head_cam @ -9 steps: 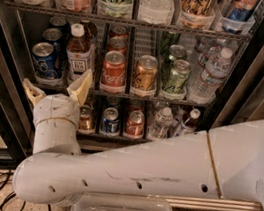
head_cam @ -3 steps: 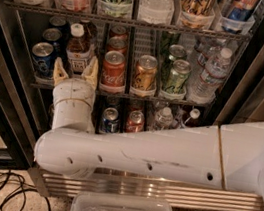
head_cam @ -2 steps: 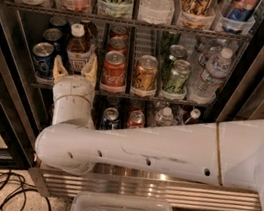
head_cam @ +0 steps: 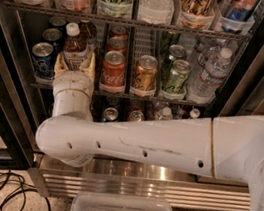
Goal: Pick blue plastic bottle from middle shelf of fridge
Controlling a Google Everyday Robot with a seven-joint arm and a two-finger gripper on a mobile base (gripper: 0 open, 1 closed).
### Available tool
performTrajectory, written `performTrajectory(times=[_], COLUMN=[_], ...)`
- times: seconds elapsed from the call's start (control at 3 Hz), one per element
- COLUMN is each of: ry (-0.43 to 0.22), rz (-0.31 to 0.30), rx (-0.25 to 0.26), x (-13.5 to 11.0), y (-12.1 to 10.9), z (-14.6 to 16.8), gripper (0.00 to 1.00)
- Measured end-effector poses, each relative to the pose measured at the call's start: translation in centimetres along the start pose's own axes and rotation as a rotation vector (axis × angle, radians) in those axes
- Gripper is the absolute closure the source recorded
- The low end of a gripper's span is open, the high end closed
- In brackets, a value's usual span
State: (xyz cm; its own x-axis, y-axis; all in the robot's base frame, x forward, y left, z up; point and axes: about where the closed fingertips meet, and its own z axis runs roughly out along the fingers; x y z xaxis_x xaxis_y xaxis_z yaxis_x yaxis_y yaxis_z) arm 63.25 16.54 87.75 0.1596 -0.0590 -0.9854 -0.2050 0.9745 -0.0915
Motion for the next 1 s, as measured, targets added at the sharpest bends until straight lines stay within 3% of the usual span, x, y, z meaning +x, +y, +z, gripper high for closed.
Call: performTrajectory(times=[0.67, 1.0], ry=[-0.026, -0.108], rz=[0.002, -0.001], rx=[0.009, 0.018], x=[-0.5, -2.7], y=[0.1, 0.9], z=[-0.1, -1.0], gripper=[0.86, 1.0])
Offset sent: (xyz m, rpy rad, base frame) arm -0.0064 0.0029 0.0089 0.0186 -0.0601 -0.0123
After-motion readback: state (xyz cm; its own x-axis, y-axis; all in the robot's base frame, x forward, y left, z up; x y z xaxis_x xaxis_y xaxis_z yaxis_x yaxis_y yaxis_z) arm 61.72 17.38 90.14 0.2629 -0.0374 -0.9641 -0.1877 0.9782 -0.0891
